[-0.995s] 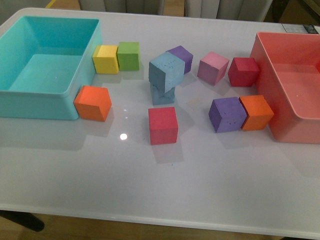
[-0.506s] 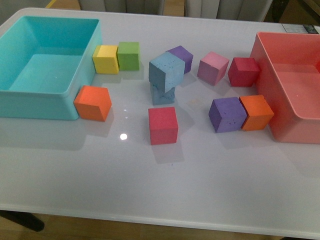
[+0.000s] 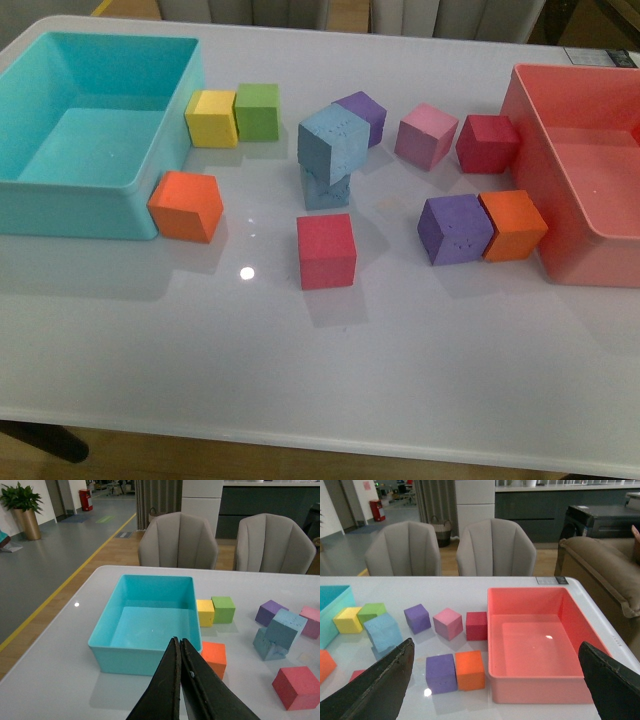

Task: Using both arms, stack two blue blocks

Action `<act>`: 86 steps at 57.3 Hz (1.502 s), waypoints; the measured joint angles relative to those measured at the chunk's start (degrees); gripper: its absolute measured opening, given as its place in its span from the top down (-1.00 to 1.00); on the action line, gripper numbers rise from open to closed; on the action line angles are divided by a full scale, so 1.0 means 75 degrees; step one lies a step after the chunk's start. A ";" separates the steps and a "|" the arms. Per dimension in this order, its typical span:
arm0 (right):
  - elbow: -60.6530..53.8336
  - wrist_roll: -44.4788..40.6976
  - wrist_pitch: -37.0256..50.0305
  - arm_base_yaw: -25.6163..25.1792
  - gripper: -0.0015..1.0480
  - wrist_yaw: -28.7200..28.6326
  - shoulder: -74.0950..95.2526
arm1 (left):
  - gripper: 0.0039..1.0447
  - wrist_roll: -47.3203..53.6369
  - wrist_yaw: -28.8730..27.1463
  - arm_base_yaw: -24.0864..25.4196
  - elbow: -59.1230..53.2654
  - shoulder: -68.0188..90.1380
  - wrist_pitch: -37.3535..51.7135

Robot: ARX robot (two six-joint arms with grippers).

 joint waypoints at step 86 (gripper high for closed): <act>0.0000 0.0000 0.0000 0.0000 -0.83 -0.0006 0.0000 | -0.84 0.0000 0.0000 0.0000 0.0000 -0.0318 -0.0122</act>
